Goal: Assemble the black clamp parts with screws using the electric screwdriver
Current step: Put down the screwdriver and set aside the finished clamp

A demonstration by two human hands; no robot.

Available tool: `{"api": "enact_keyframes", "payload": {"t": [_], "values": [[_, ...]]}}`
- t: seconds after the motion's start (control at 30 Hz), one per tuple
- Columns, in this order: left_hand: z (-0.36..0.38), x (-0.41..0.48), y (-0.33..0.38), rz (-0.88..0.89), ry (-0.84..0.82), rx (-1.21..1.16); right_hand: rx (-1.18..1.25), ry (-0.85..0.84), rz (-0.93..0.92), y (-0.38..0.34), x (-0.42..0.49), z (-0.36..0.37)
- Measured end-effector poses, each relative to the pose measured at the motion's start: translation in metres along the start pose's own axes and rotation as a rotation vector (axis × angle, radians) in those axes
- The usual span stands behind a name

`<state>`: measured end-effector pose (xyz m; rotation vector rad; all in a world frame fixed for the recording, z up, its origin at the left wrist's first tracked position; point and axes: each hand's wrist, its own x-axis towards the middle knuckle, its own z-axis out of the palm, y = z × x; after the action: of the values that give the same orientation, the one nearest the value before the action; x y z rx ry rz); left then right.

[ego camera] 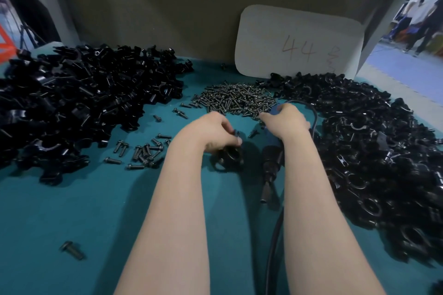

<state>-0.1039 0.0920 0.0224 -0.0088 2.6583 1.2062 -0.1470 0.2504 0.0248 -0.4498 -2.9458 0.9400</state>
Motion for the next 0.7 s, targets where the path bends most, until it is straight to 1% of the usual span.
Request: {"api": "enact_keyframes", "payload": {"t": [0.1, 0.17, 0.23, 0.3, 0.37, 0.43, 0.47, 0.5, 0.6, 0.7], "values": [[0.001, 0.004, -0.001, 0.079, 0.134, -0.257, 0.126, 0.128, -0.137, -0.006, -0.005, -0.007], [0.003, 0.006, -0.001, 0.088, 0.218, -0.388, 0.267, 0.126, -0.244, -0.010, -0.007, -0.010], [0.004, 0.009, 0.000, 0.061, 0.288, -0.536, 0.436, -0.002, -0.247, -0.012, -0.011, -0.011], [0.003, 0.011, 0.001, 0.032, 0.351, -0.636, 0.523, -0.186, -0.212, -0.013, -0.014, -0.011], [0.002, 0.013, 0.002, 0.009, 0.398, -0.723, 0.470, -0.351, -0.235, -0.013, -0.016, -0.009], [0.002, 0.014, 0.003, 0.002, 0.442, -0.785, 0.440, -0.443, -0.307, -0.016, -0.020, -0.006], [0.003, 0.015, 0.005, 0.008, 0.472, -0.798, 0.462, -0.428, -0.346, -0.019, -0.022, -0.005], [0.004, 0.014, 0.009, 0.024, 0.508, -0.812, 0.496, -0.376, -0.380, -0.020, -0.024, -0.006], [0.011, 0.011, 0.023, 0.082, 0.597, -0.845, 0.512, -0.141, -0.417, -0.022, -0.029, -0.014], [0.031, 0.010, 0.046, 0.169, 0.539, -0.785, 0.497, 0.095, -0.328, -0.008, -0.028, -0.037]]}}
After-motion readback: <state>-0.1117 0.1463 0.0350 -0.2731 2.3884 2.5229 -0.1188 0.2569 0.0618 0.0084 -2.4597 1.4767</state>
